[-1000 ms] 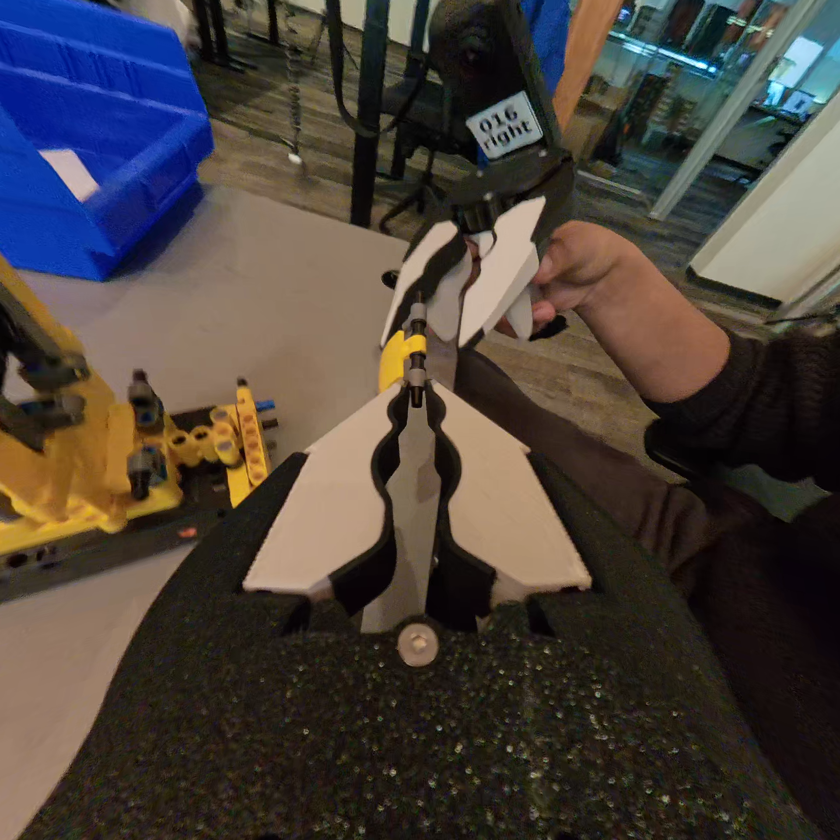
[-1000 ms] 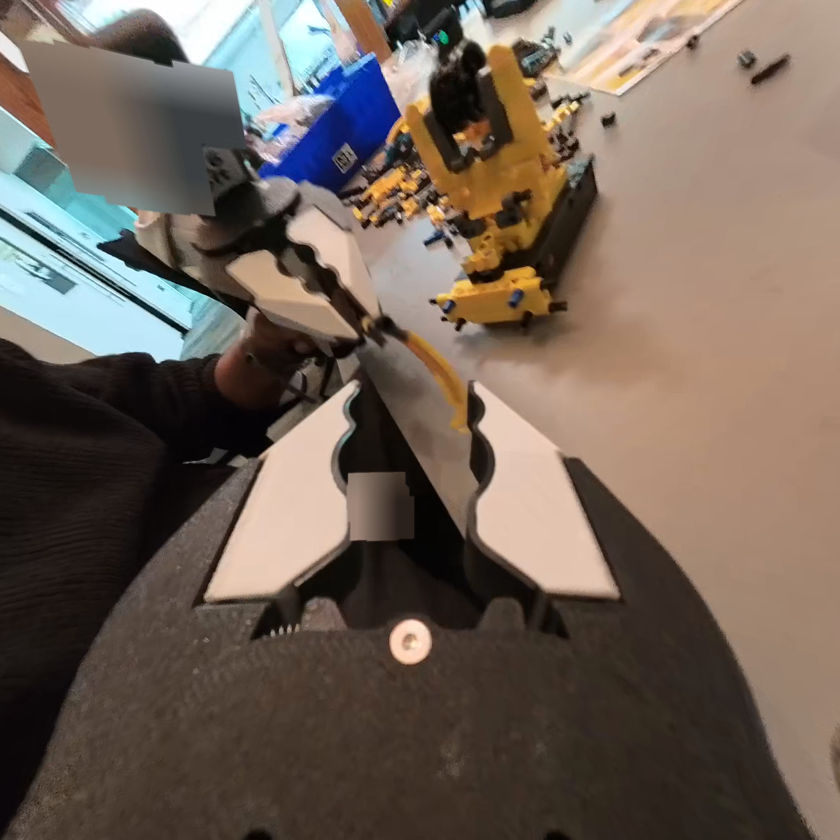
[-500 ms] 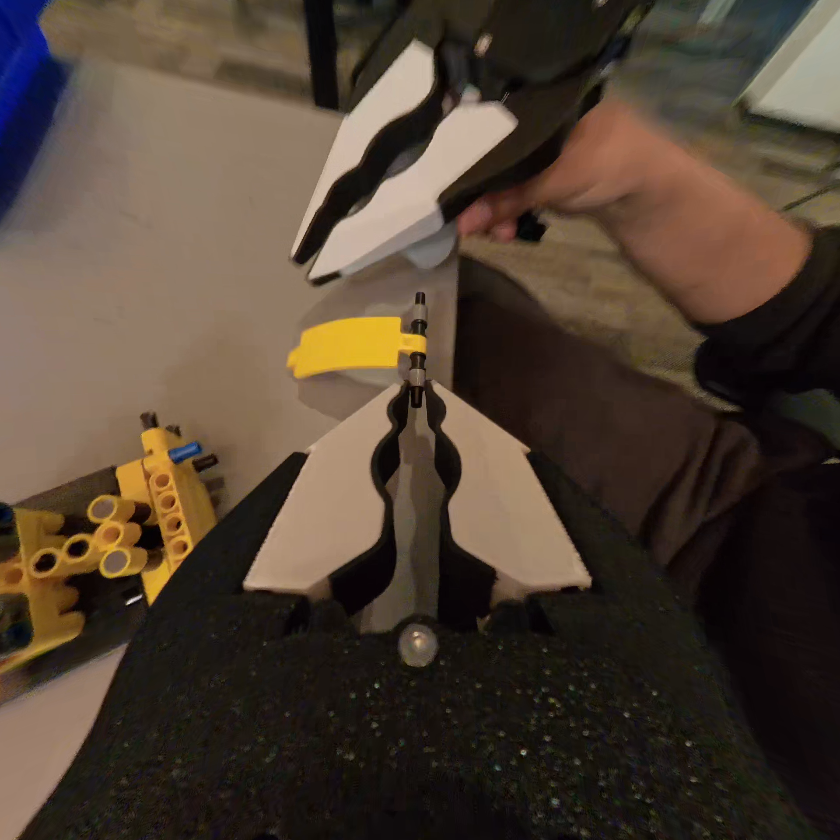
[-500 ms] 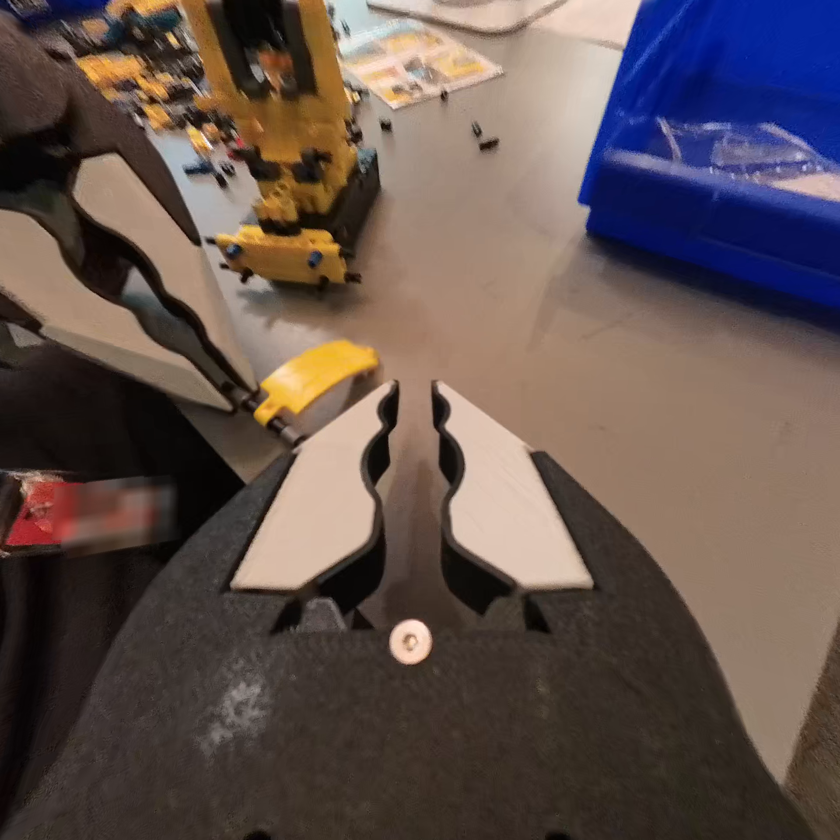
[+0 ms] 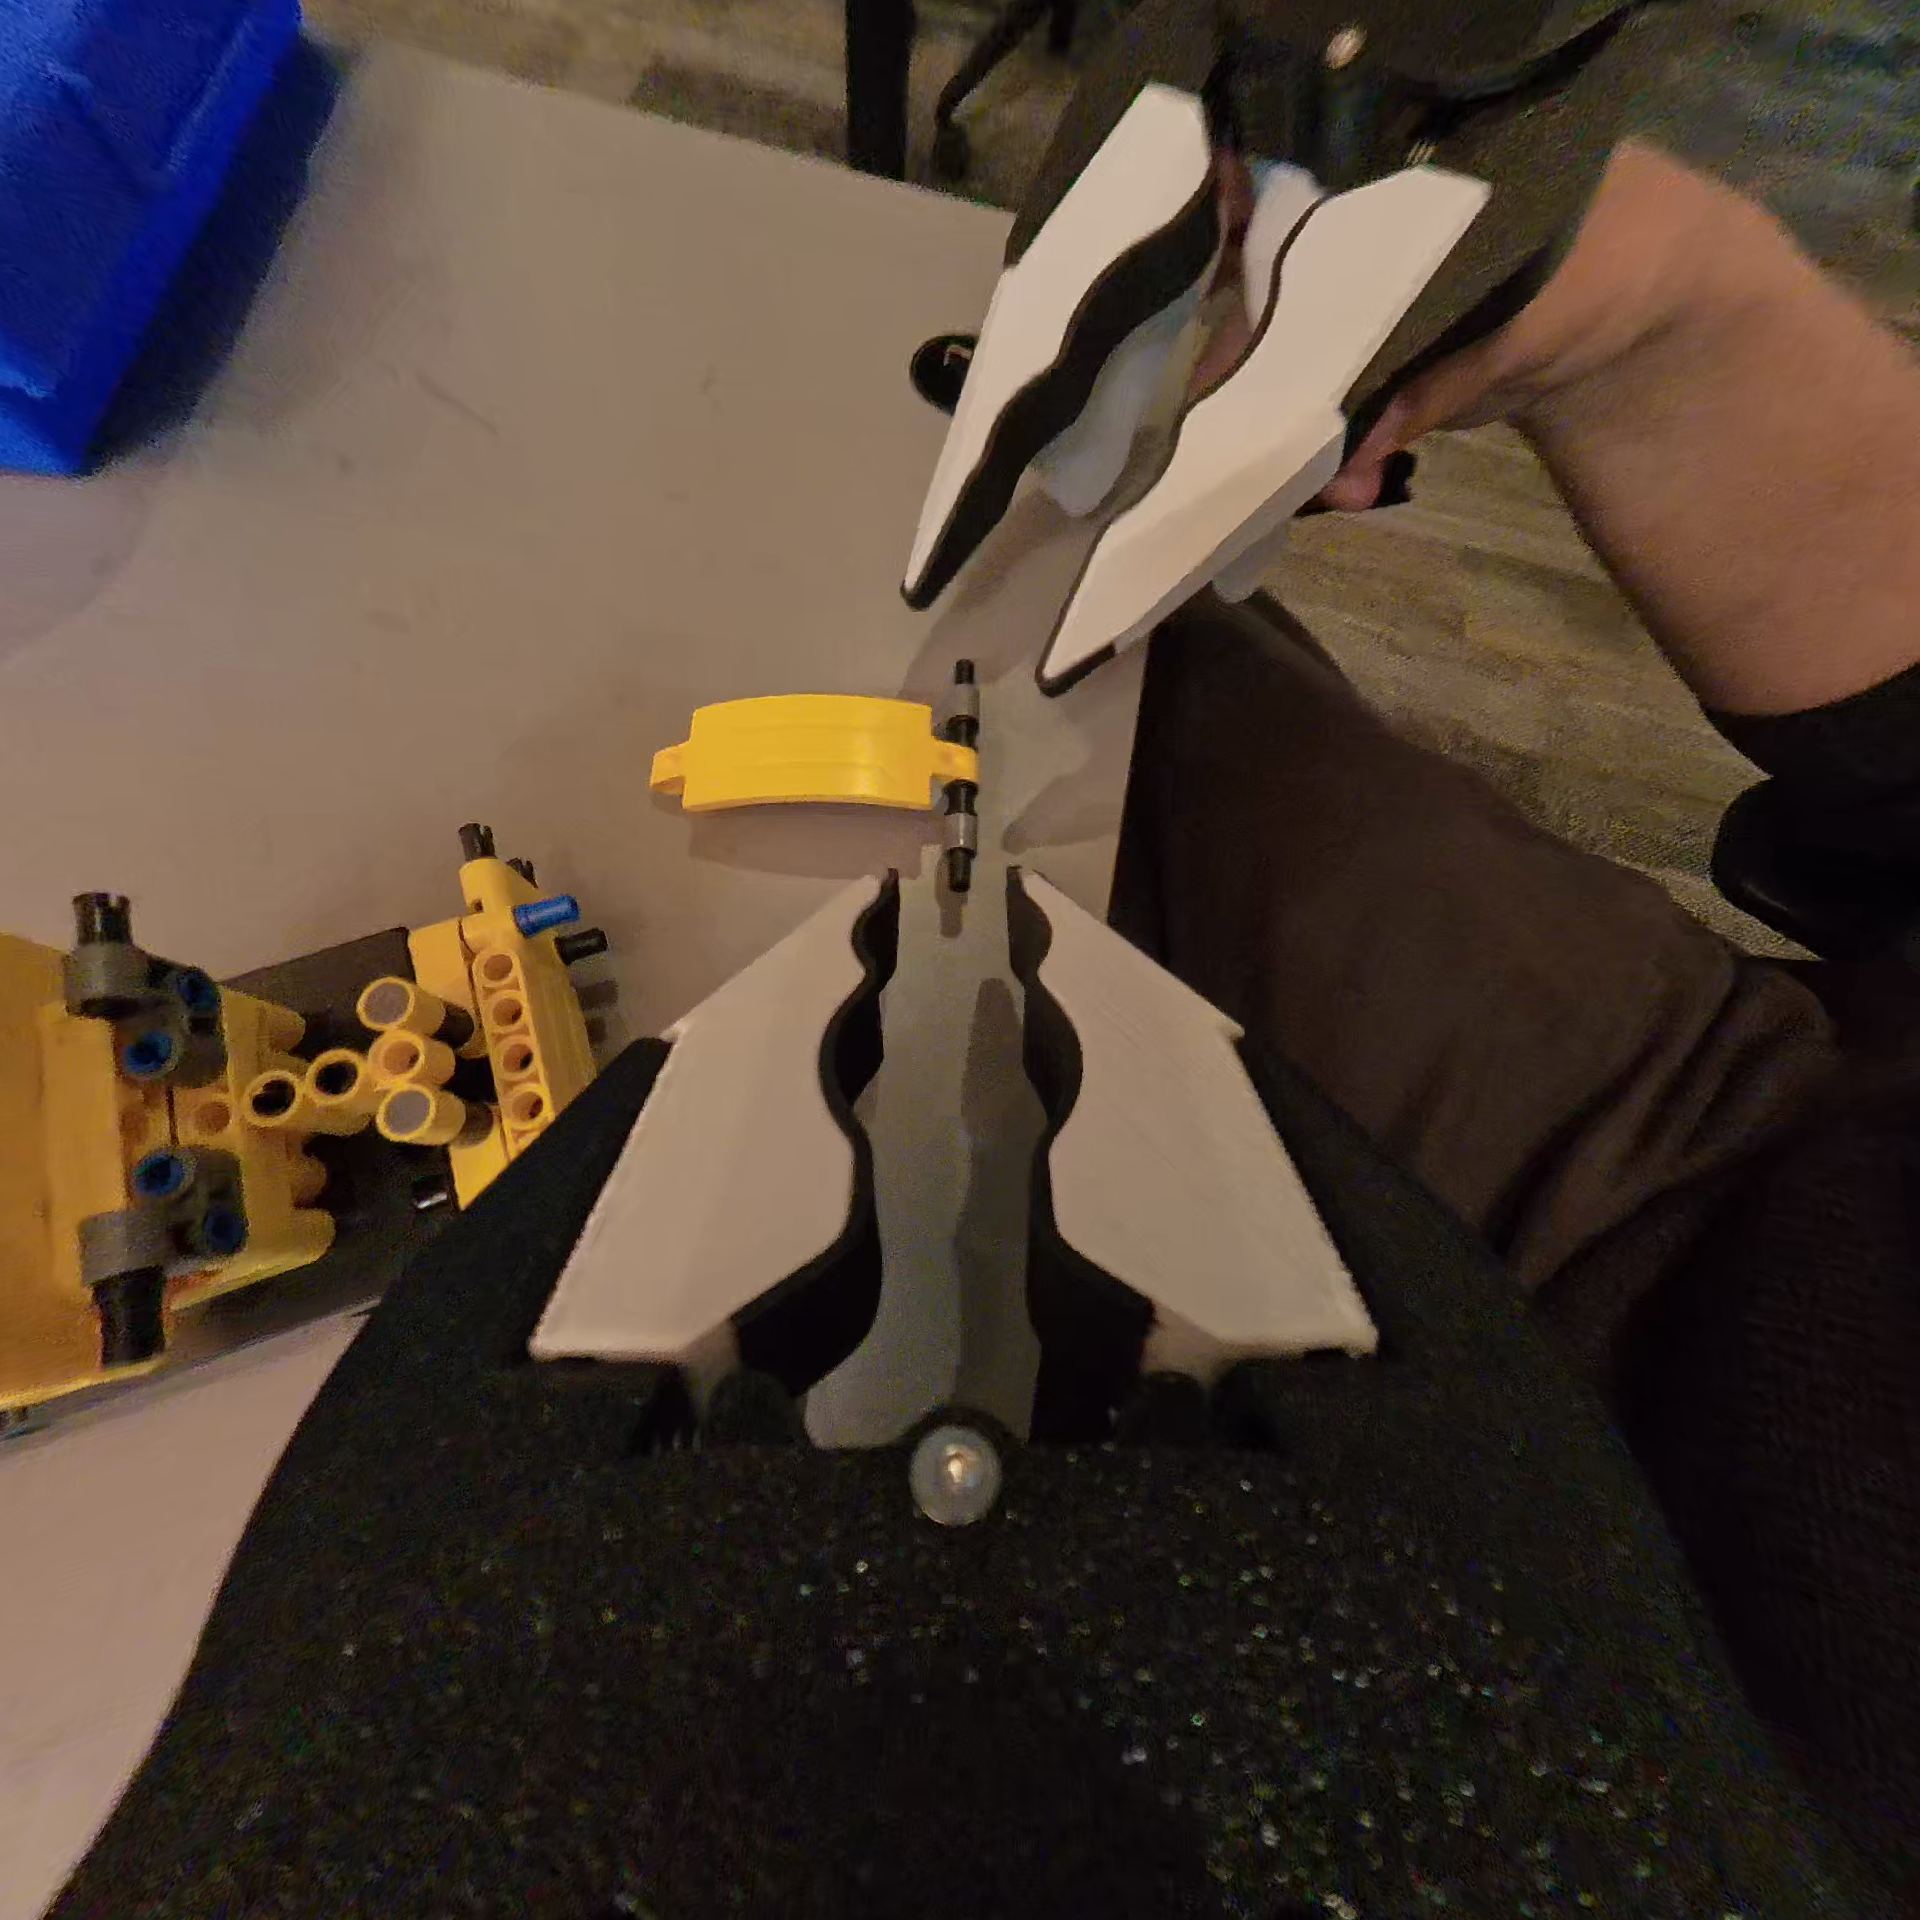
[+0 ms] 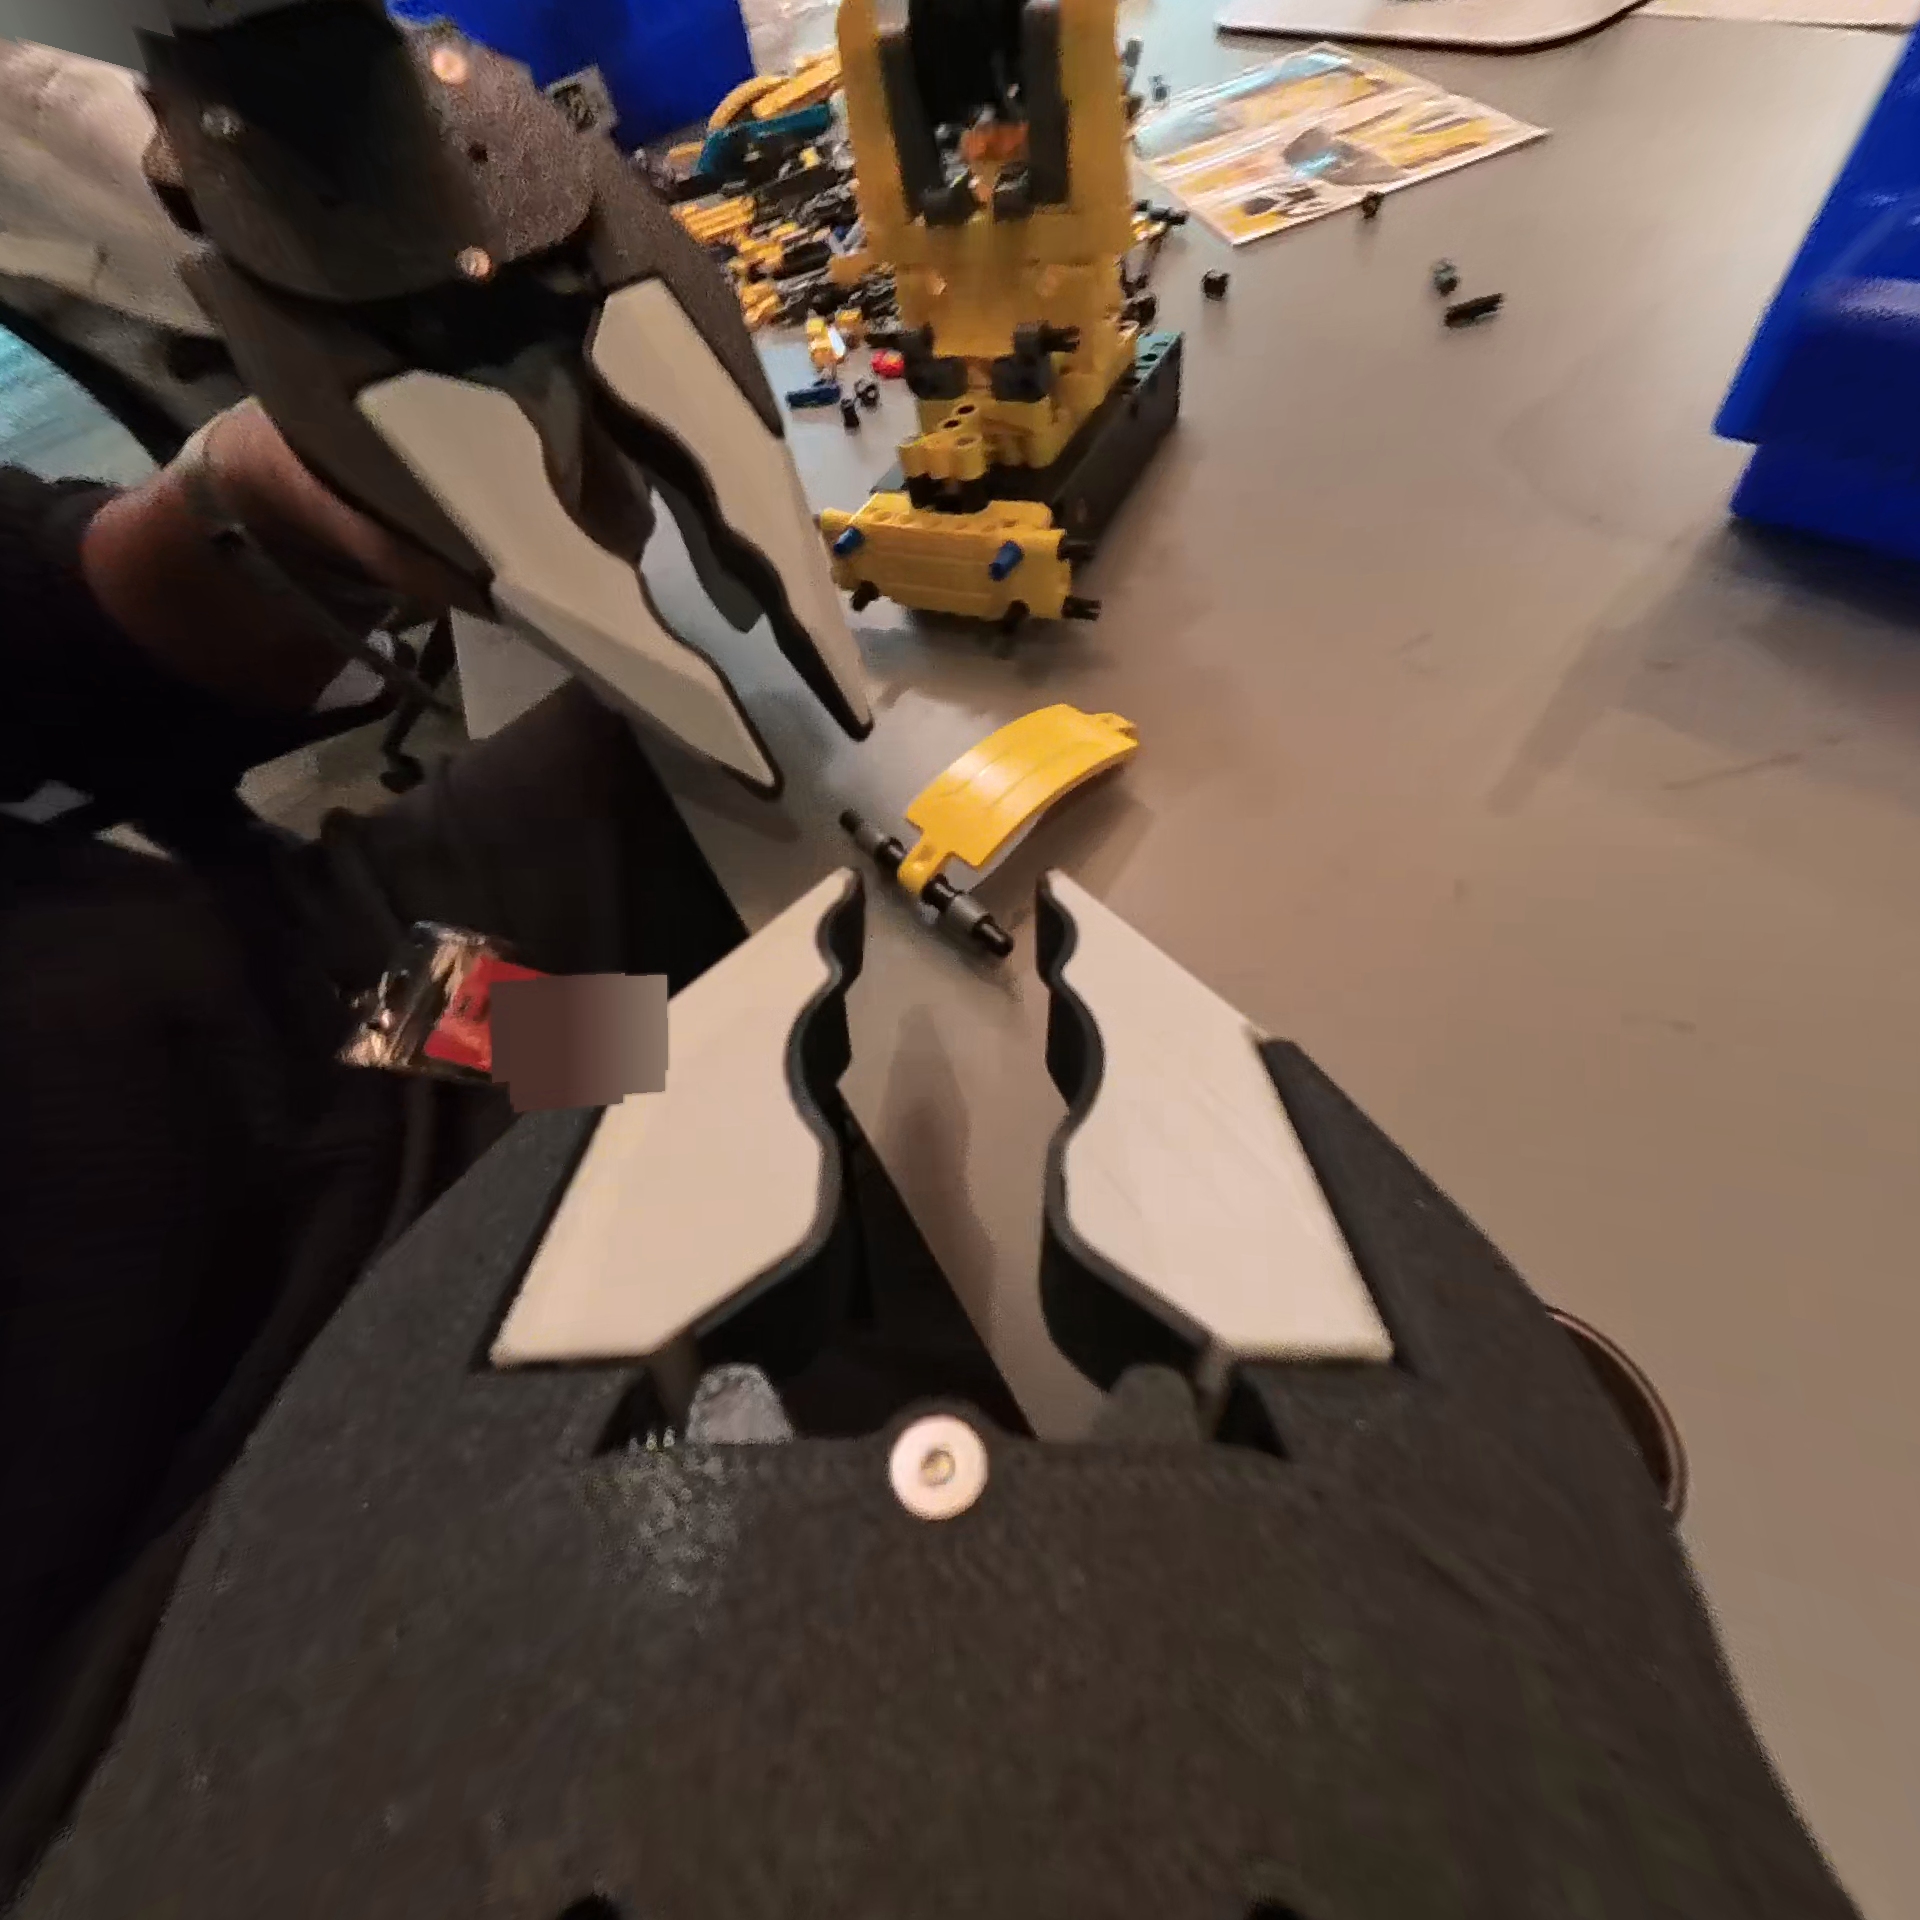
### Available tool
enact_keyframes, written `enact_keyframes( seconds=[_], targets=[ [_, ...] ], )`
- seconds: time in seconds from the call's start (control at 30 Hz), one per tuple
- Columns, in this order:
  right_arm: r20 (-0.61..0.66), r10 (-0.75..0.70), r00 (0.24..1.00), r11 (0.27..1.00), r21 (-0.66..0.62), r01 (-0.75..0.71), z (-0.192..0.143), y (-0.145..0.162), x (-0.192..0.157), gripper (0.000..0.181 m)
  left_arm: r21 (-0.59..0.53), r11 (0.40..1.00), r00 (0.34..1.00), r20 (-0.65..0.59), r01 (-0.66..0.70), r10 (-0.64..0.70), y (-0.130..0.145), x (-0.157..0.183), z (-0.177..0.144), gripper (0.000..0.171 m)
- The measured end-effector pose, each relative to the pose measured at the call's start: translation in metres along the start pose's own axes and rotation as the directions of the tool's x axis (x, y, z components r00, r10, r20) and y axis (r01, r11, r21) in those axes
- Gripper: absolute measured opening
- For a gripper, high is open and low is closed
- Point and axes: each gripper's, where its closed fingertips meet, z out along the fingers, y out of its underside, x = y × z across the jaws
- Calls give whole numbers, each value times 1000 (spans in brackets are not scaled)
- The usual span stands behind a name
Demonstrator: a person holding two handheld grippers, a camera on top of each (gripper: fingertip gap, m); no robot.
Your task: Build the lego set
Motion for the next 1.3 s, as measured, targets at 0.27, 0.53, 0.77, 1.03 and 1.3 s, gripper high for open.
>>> enact_keyframes(
  seconds=[0.27, 0.53, 0.77, 1.03, 1.3],
  targets=[
    [-8, -81, 997, 995, -60, 80, 8, 10, 5, 15, -44, 997, 997, -9, 70, -71, 4, -2, 17, 17],
    [-14, 93, 996, 990, -107, -94, 11, 7, 10, 0, -41, 994, 995, 5, 98, -98, 4, -6, 16, 5],
    [-32, 320, 947, 933, -161, -321, 16, 6, 13, 0, -45, 993, 993, 55, 107, -104, 5, -13, 17, 7],
    [-192, 82, 978, 965, -229, -126, 20, 12, 29, 9, -66, 989, 988, 85, 136, -130, 9, -20, 18, 6],
    [-171, -22, 985, 978, -209, -15, 12, 5, 23, 16, -39, 993, 989, 98, 114, -110, 7, -22, 11, 6]
  ],
)
